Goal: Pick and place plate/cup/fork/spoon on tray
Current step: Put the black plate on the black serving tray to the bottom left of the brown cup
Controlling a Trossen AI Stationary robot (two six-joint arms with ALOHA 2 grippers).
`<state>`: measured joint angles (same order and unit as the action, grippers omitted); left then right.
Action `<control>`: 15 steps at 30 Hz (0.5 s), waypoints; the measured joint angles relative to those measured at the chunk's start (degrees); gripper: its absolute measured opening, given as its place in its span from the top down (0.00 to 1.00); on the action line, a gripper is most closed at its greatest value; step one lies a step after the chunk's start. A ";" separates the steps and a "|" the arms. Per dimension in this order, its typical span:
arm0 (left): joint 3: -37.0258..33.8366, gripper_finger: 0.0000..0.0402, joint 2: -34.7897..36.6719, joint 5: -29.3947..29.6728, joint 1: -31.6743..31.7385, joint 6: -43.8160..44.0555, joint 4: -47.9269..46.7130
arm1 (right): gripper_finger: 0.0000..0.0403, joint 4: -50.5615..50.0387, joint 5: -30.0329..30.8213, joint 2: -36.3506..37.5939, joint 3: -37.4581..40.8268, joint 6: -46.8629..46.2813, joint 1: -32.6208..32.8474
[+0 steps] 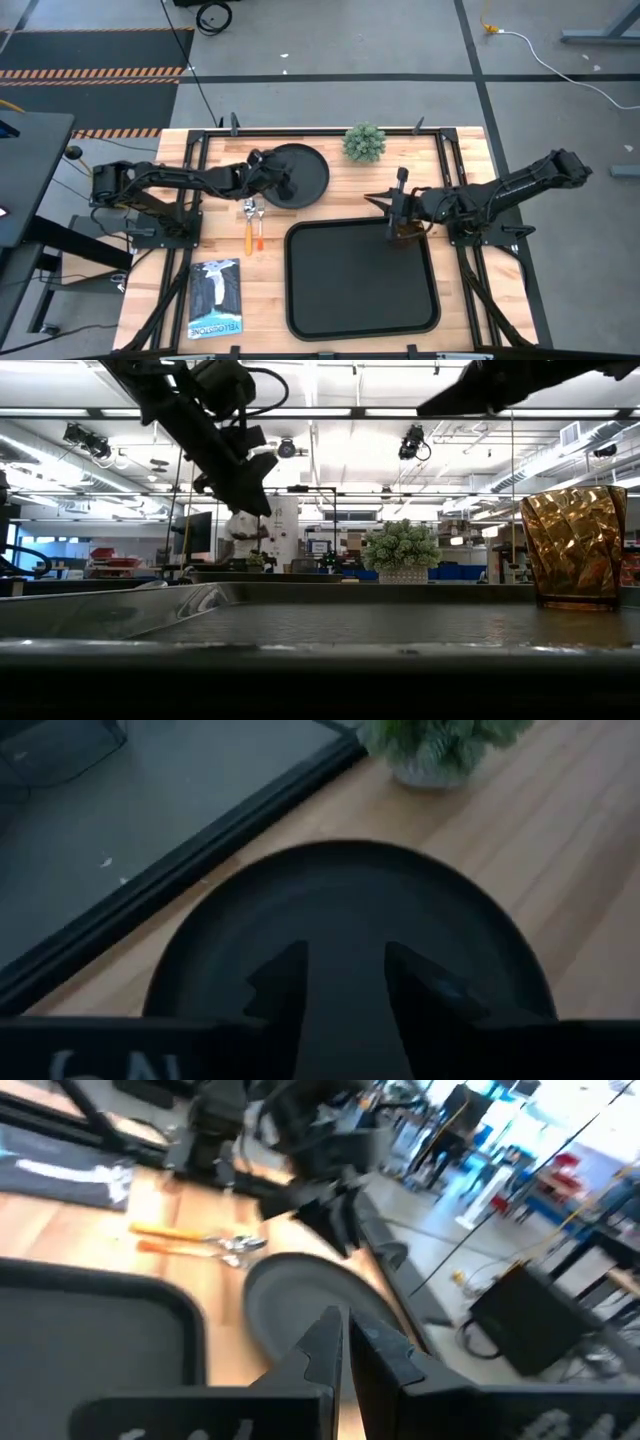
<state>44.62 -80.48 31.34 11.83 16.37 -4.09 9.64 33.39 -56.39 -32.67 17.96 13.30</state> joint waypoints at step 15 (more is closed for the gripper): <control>-1.74 0.64 -1.65 -5.46 9.32 -18.46 4.95 | 0.93 12.28 -4.72 -5.35 -0.02 -4.11 -15.07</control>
<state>42.88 -82.13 25.88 21.15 -2.09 0.87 21.92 28.67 -61.74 -32.69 13.85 -1.76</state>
